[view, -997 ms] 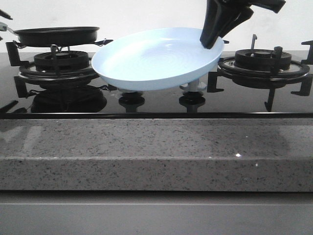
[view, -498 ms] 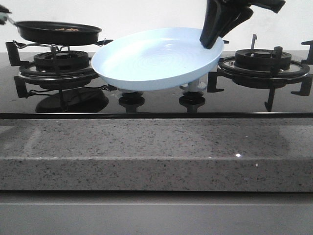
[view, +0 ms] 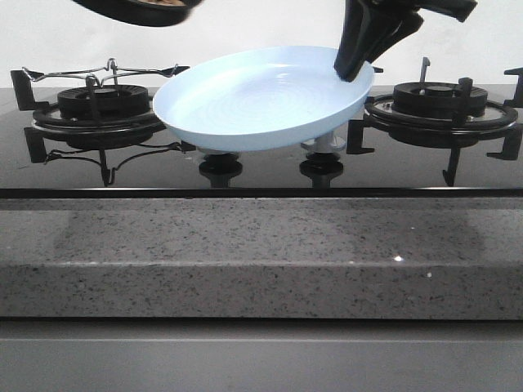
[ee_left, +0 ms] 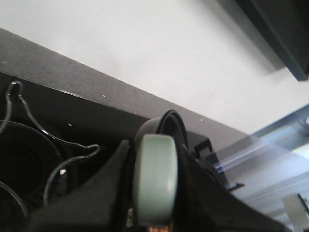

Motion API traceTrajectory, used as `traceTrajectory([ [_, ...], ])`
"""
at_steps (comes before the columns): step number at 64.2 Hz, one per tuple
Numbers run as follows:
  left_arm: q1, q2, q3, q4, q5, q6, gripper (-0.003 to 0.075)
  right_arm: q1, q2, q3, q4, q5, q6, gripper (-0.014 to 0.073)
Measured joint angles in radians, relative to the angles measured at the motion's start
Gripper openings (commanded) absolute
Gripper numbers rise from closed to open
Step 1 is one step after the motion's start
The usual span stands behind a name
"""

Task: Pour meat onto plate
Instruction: 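Grasp the pale green pan handle with the left gripper and lift the pan, then tilt the pan with the left gripper to pour meat onto the plate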

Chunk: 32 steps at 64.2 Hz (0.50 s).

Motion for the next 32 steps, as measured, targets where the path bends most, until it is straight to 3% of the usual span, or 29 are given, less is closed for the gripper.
traceTrajectory([
  [9, -0.113, -0.051, 0.0, 0.107, -0.047, 0.0, -0.002, 0.0, 0.0, 0.0, 0.0, 0.0, 0.0, -0.0058],
  [32, -0.462, -0.146, -0.005, 0.545, -0.268, 0.0, -0.002, 0.0, 0.0, 0.0, 0.0, 0.0, 0.0, -0.0058],
])
